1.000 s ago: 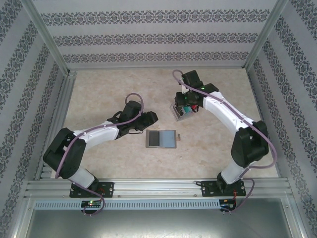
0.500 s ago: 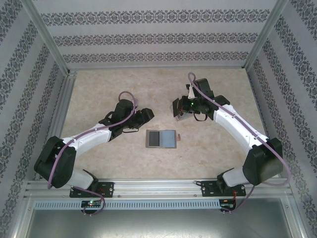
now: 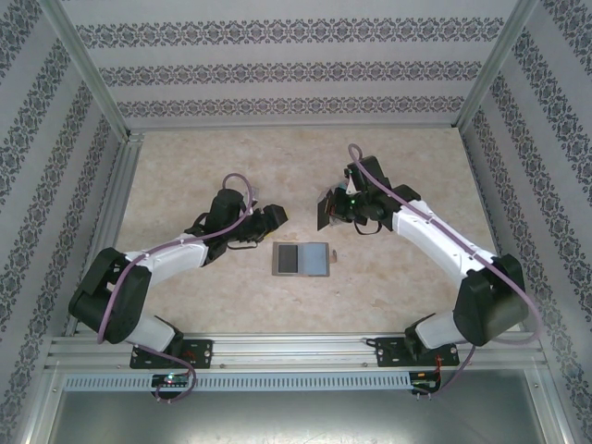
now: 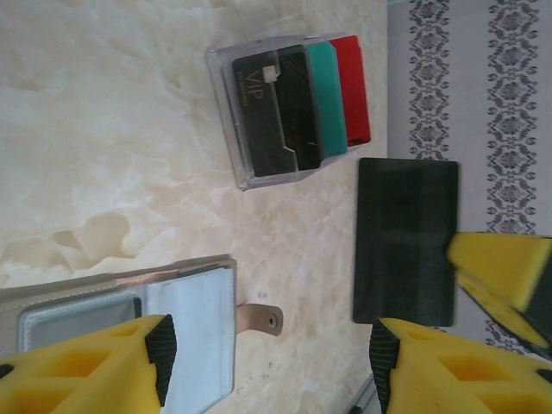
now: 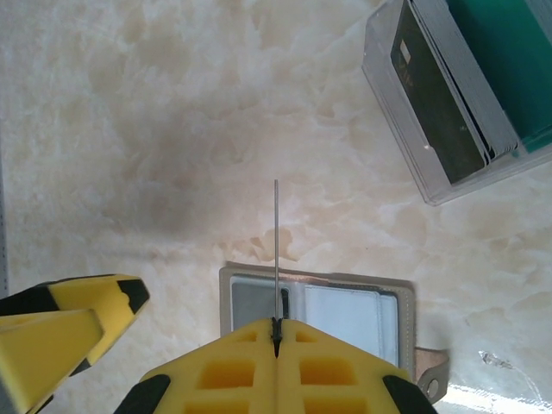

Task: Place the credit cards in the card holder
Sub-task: Insert the credit card into the card slot.

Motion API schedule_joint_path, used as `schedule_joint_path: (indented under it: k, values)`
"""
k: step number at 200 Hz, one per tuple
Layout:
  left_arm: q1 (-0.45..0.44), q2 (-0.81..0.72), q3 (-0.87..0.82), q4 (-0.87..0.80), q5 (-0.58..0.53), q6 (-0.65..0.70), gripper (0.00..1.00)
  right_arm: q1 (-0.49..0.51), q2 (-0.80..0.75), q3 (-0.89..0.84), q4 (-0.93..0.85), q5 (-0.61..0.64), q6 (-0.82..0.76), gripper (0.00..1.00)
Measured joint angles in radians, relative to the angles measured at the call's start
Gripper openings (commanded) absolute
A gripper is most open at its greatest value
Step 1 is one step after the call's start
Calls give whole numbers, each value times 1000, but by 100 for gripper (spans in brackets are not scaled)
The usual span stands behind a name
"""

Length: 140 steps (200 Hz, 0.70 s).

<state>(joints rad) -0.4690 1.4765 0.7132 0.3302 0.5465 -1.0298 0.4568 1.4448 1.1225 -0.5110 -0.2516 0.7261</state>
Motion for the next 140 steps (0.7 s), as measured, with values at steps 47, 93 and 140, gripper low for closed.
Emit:
schedule_joint_path:
  k: [47,93,140]
  values:
    - [0,5,7,52,38,-12,64,6,39,6,-3,-1,36,0]
    - [0,-4,7,61,43,-27,66,3,16,30,1,-18,35,0]
    - [5,-39,6,78,29,-73,68,-78,-68,10,77,-111,45,0]
